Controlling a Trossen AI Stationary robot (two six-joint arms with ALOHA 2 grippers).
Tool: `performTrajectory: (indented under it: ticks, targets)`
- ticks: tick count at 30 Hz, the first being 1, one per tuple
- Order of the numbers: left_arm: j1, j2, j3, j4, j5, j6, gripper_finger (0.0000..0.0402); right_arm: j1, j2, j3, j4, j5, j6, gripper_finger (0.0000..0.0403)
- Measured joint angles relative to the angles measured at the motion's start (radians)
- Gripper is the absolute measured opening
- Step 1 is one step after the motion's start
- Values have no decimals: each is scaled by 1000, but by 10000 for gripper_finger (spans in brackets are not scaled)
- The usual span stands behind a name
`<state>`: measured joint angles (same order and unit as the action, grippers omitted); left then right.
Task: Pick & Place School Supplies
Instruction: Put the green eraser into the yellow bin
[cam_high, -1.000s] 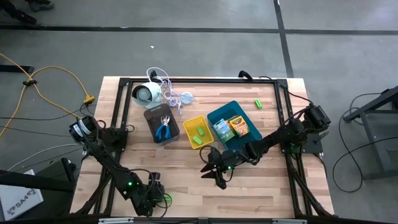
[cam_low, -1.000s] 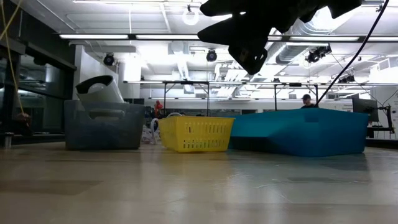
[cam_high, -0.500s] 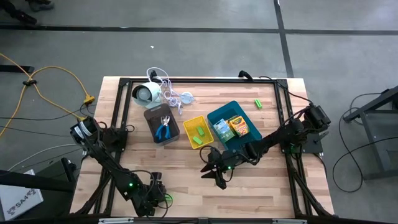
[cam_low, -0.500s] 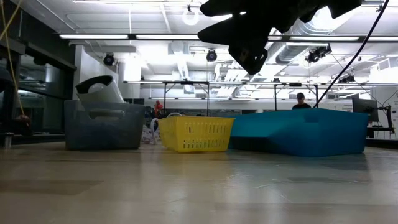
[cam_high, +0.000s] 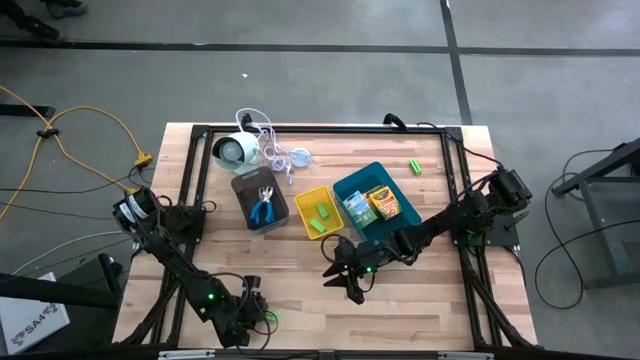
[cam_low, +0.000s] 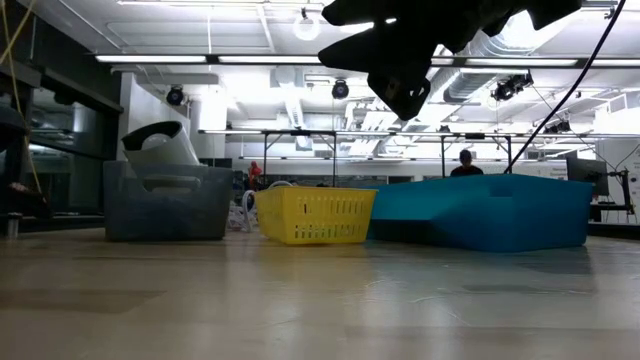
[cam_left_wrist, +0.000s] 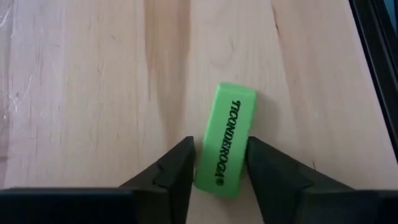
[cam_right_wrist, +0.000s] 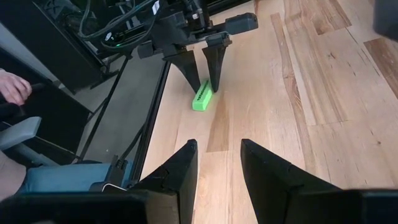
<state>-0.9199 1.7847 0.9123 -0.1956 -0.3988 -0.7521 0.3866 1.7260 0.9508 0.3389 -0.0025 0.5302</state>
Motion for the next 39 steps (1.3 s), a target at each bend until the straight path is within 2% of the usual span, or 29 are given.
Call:
performTrajectory:
  ticks: [6,23,39]
  targets:
    - [0,0,-1,12,0,1,105,0,0,0,0,0,0,114]
    - [17,-1,0,51,14,64,101,12,0,0,0,0,0,114]
    - [214,2,39,73,7,293,100,85,0,0,0,3,0,114]
